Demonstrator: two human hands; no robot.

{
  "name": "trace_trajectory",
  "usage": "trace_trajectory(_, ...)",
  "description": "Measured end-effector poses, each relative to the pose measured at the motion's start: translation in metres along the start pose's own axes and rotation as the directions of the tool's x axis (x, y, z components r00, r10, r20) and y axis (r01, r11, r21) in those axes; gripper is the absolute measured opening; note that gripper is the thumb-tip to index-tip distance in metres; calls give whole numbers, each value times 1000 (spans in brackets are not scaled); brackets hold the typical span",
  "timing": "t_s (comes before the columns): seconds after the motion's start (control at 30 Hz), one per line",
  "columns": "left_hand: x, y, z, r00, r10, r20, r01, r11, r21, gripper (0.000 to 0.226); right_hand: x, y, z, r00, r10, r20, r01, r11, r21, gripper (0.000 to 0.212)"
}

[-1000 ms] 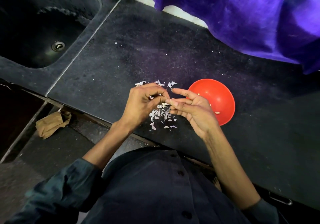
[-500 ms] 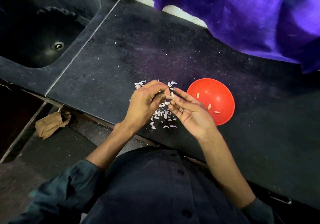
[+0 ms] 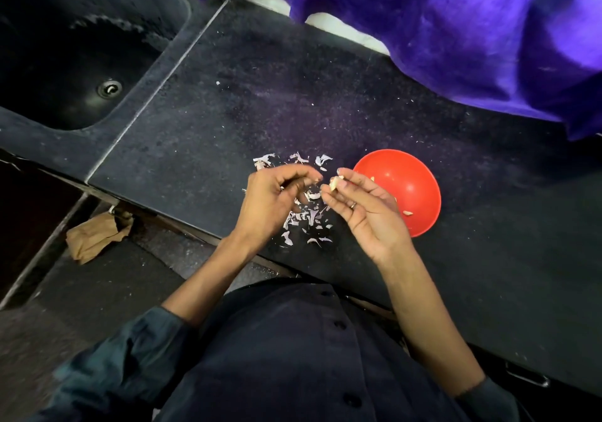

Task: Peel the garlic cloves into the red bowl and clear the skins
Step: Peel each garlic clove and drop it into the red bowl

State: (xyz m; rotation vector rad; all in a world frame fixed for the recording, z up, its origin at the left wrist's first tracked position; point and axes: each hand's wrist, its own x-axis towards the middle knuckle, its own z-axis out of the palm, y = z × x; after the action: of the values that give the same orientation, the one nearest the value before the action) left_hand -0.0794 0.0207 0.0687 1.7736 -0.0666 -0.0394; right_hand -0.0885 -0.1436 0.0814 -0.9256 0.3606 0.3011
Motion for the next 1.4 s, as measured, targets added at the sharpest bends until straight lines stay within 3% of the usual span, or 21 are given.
trace_trajectory(0.23,-6,9,5,996,-1,86,-4,999,49,16,1,2,-2,971,-238,-30,212,907,-363,10)
trace_trajectory(0.57,-6,10,5,998,41,-45,-33,986,162,9,3,8,-3,956,-291,27,268,837,-478,17)
trace_trajectory(0.73,-9,14,4,999,42,-4,-40,979,202,9,3,10,-5,950,-312,19,276,810,-517,14)
trace_trajectory(0.9,-12,15,6,989,144,19,-144,954,264,11,2,8,-5,936,-352,21,304,774,-555,12)
trace_trajectory(1.13,-9,12,7,967,253,12,-241,906,347,11,-1,7,1,935,-354,14,315,811,-493,13)
trace_trajectory(1.4,-6,6,6,993,64,-94,-50,988,148,10,-3,5,-1,982,-186,25,187,965,-182,18)
